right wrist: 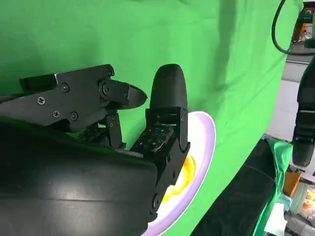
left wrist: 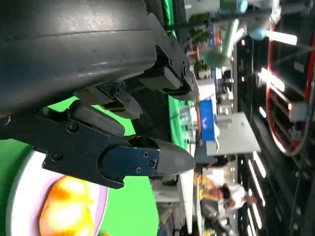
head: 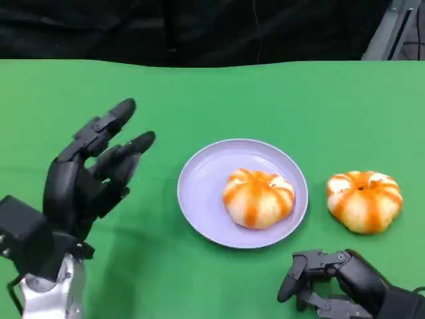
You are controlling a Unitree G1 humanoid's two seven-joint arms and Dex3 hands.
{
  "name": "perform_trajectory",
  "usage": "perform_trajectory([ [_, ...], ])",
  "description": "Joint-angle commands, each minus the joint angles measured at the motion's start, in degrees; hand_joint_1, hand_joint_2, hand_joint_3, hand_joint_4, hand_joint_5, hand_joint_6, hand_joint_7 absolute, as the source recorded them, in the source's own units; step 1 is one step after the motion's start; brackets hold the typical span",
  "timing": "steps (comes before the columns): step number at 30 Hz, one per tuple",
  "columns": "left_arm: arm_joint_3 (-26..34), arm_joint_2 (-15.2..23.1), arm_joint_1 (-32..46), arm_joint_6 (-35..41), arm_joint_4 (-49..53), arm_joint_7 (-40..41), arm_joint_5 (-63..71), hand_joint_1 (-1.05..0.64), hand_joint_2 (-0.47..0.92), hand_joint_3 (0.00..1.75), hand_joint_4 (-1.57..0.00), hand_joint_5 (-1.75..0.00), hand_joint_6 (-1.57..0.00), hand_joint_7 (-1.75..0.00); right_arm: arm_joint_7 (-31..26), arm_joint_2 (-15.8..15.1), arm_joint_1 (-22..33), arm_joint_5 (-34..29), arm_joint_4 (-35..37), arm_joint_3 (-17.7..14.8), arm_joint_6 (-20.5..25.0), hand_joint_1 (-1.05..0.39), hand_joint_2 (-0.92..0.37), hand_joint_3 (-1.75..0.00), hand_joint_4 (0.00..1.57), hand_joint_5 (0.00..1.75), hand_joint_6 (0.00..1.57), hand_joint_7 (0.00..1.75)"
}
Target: Grasp the bread from the table and place it into the plate.
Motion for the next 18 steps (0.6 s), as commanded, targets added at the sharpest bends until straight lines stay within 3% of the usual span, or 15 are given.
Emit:
perform_trajectory([
  [1, 1.02, 0.4, 1.96, 0.41, -1.23, -0.95, -0.95, -0.65, 0.92, 0.35, -0.75, -0.04, -0.59, -0.03, 0.06, -0.72, 0.27, 0.68, -0.27, -0.4, -0.63, -0.01, -0.92, -0.46, 0.71, 1.47, 0.81, 1.01],
  [8, 1.77, 1.27, 5.29, -0.92, 0.3, -3.8, -1.34, -0.62, 0.92, 0.36, -0.76, -0.03, -0.6, -0.02, 0.02, -0.97, 0.44, 0.41, -0.82, -0.43, -0.44, -0.01, -0.92, -0.46, 0.71, 1.48, 0.81, 1.01],
  [18, 3.51, -0.77, 8.93, -5.77, 7.1, -11.34, -4.97, -0.61, 0.92, 0.35, -0.79, -0.02, -0.62, -0.02, 0.16, -1.14, 0.66, 0.55, -1.44, -0.62, -0.24, -0.01, -0.92, -0.45, 0.71, 1.48, 0.81, 1.02],
])
